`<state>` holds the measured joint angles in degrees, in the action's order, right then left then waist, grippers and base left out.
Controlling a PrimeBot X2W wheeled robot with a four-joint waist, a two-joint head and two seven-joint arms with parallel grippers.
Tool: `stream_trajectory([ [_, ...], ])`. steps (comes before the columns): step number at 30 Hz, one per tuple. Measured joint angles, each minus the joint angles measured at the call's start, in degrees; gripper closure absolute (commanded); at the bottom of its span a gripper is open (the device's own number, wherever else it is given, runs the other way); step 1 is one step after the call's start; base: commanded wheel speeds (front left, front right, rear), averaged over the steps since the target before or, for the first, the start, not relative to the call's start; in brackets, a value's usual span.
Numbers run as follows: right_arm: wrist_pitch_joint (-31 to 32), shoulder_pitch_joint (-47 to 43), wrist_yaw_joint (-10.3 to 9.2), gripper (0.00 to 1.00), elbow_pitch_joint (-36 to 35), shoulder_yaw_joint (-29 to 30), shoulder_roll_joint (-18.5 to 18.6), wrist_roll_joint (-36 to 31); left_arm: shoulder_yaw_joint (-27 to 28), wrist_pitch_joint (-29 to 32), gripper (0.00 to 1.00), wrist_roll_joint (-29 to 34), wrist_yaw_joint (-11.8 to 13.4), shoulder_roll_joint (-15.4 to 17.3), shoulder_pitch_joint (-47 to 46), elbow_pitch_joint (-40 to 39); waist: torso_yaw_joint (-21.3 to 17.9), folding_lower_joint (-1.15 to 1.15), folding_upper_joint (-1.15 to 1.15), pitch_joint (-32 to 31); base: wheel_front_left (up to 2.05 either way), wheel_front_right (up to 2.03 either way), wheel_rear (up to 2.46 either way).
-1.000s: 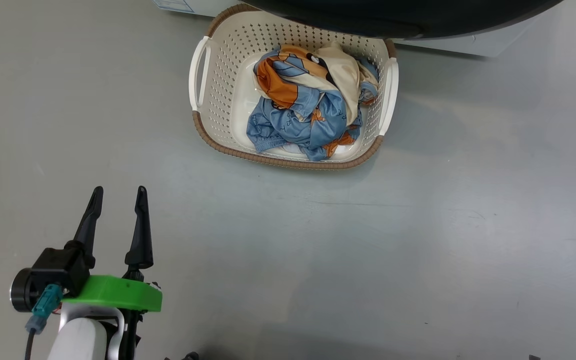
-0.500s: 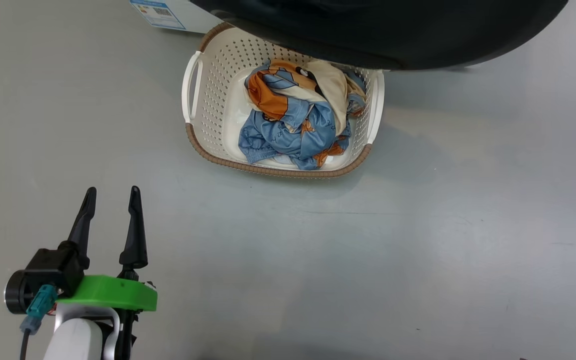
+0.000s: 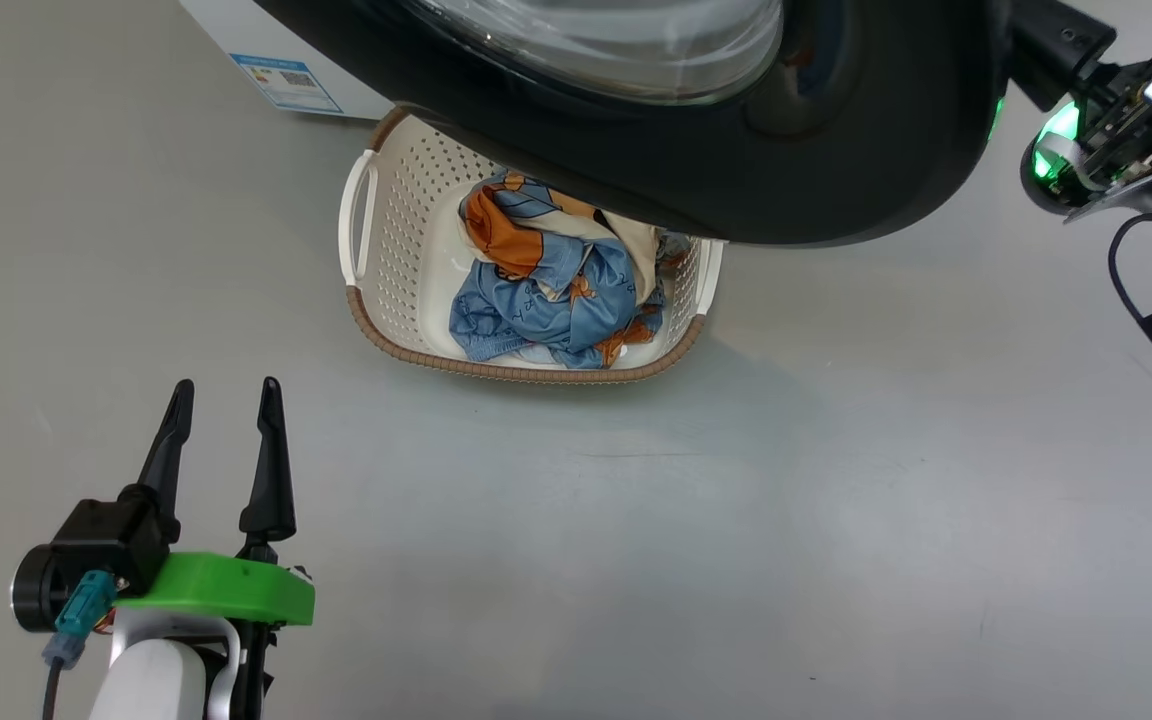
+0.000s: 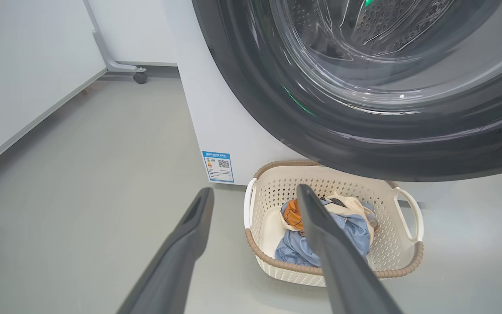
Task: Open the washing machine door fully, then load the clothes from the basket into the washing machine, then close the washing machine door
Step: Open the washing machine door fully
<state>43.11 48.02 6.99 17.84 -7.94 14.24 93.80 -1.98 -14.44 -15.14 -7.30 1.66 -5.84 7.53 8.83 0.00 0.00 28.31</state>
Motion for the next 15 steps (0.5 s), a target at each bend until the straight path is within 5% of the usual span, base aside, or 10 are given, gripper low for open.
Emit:
stream_trajectory([
  [15,4.3,-7.3,0.0,1.0,-1.1,-5.0,-3.8,0.0,-0.8,0.0,0.0,0.0,0.0,0.0,0.3,1.3,-2.2,0.0,0.0,-6.1,0.0,0.0,0.0],
])
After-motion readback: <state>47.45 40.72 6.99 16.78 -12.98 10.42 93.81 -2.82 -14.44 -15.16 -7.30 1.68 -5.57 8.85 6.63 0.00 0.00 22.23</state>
